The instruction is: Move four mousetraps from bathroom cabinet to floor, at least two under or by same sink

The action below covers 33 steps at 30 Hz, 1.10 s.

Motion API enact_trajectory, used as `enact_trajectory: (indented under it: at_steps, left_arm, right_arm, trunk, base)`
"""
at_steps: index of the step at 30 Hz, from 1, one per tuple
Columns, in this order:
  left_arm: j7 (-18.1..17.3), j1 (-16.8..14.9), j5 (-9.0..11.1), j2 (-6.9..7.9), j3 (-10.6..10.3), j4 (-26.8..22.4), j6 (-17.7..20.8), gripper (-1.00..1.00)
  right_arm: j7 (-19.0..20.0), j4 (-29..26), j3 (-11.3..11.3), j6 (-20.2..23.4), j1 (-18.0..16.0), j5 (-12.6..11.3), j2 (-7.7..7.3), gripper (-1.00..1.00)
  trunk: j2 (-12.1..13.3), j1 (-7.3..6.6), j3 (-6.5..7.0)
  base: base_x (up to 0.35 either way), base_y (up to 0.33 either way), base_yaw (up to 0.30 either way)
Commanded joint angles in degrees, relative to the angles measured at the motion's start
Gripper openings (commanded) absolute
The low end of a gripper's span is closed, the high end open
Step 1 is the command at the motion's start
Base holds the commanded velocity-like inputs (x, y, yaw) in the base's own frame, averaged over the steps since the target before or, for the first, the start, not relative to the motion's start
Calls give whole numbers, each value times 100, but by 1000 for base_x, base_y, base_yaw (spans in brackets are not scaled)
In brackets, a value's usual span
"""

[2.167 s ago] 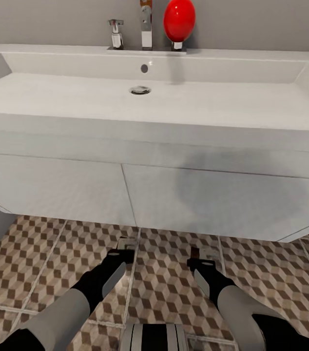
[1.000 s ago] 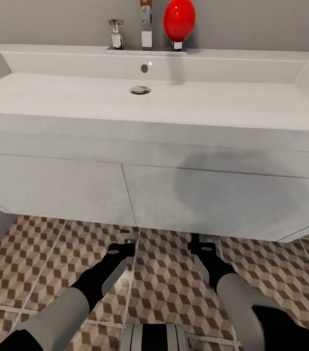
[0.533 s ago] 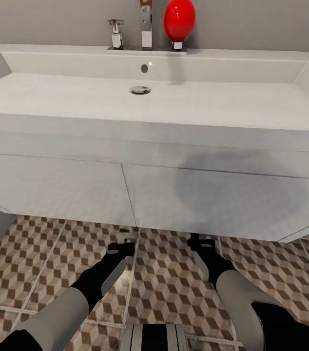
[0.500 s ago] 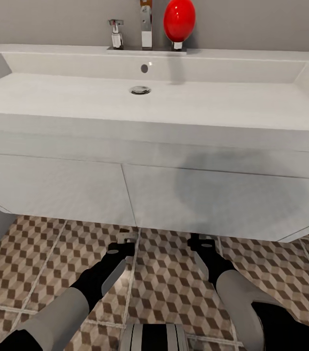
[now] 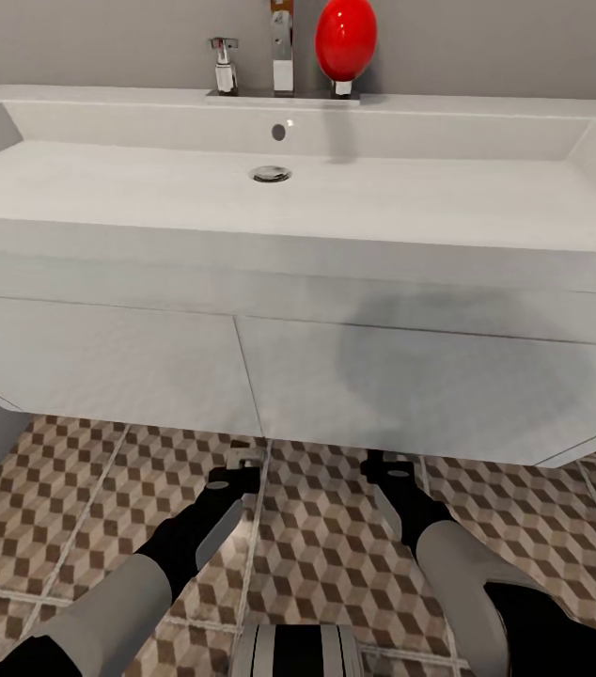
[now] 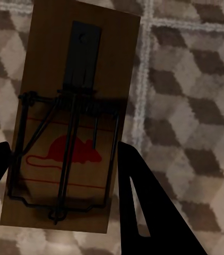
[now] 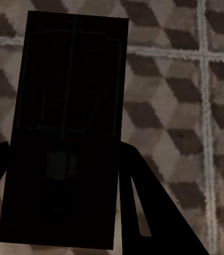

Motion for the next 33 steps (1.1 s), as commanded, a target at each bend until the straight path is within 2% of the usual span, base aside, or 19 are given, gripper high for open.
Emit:
enact_trajectory:
  at_steps: [1,9,22,33]
  left_arm:
    - [45,-4,49,7,-30,-11,16,-100]
    - [29,-4,53,17,-35,-34,17,-100]
    - [34,-4,54,17,-32,-32,19,-100]
    - [28,-4,55,20,-35,-35,18,-100]
  right_arm:
    - [2,-11,-35,33,-1,41,6,-100]
    - [2,-14,-35,29,-1,40,1,-100]
    - [2,-3,-35,35,-1,23,-8,-100]
    - [-5,-5,-36,29,1,9,-9,-100]
  trunk:
    - [-2,-1,-4]
    - [-2,-1,-4]
    - [-2,-1,-4]
    - [-2,-1,-4]
  base:
    - [0,0,0]
    - [102,0,0]
    - [7,0,0]
    - [122,0,0]
